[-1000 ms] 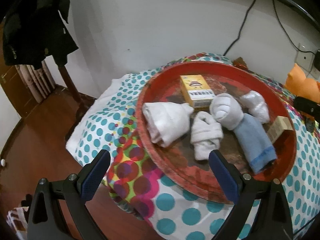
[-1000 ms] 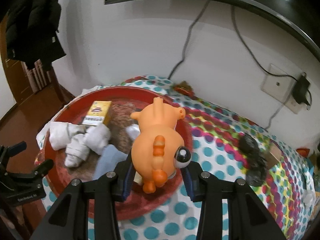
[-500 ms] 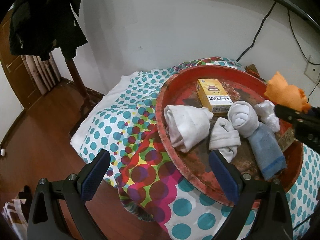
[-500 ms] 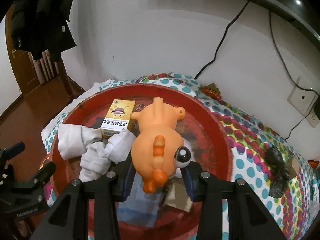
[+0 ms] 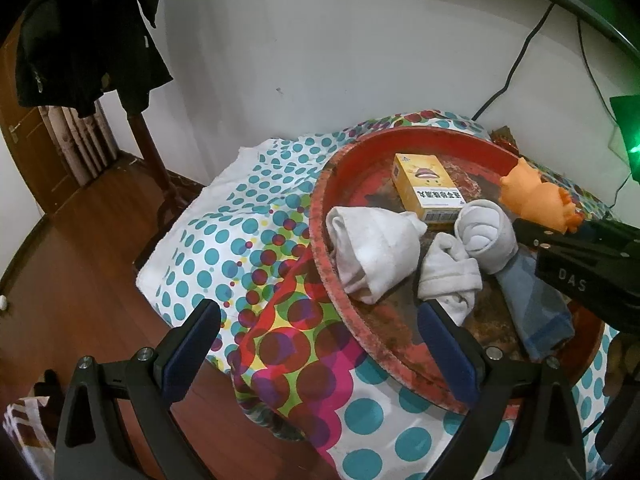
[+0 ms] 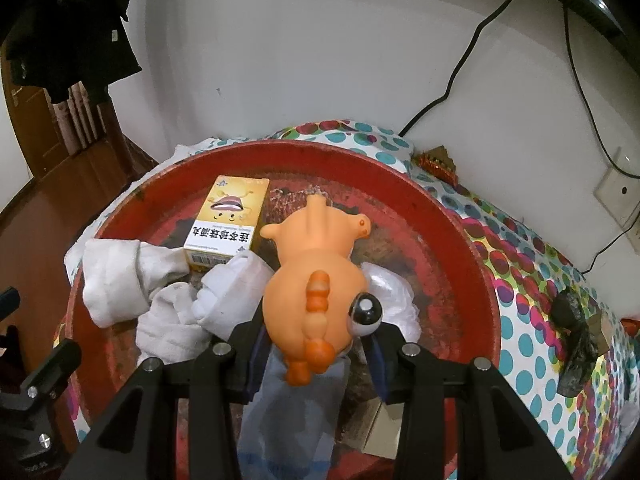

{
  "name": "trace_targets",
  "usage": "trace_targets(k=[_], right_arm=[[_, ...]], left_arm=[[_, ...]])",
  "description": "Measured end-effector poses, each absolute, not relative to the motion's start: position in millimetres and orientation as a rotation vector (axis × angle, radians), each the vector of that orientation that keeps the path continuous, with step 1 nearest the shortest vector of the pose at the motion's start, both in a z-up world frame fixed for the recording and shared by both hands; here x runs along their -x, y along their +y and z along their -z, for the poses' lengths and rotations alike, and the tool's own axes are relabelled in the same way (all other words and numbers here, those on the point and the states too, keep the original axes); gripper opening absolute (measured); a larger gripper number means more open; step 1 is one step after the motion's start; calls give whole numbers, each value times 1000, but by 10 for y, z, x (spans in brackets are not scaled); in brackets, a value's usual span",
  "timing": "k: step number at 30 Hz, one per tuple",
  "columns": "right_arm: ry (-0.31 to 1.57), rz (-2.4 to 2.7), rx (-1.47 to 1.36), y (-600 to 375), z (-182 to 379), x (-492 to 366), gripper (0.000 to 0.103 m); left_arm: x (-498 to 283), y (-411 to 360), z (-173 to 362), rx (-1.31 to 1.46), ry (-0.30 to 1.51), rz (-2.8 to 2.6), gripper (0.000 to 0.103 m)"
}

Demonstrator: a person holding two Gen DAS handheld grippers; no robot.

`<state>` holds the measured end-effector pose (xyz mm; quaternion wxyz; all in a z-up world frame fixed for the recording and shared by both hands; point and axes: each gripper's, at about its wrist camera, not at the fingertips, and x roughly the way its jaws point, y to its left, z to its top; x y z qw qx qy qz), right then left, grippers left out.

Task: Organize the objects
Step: 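Carry the orange toy with the right gripper over the red tray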

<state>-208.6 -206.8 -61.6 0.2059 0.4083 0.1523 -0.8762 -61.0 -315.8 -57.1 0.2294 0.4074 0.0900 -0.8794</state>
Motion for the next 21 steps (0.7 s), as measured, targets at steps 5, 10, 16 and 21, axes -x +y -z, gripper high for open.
trace_targets(k=[5,10,16,21], right_arm=[[423,2439,-1144,-2066,636,2099,42],[411,2439,-1151,-2065,644,2099,44],[416,2446,-1111,-2081,586,2025,46],[417,2442,-1111,-2079,556,1985,46]], left_arm=[[617,-3153,583,-1123,246,2419,99],[619,-3148,585,-1125,255,2425,99],[628,-3134,588,-1129,252,2426,99],[630,-3115,586,-1128,247,2430,99]])
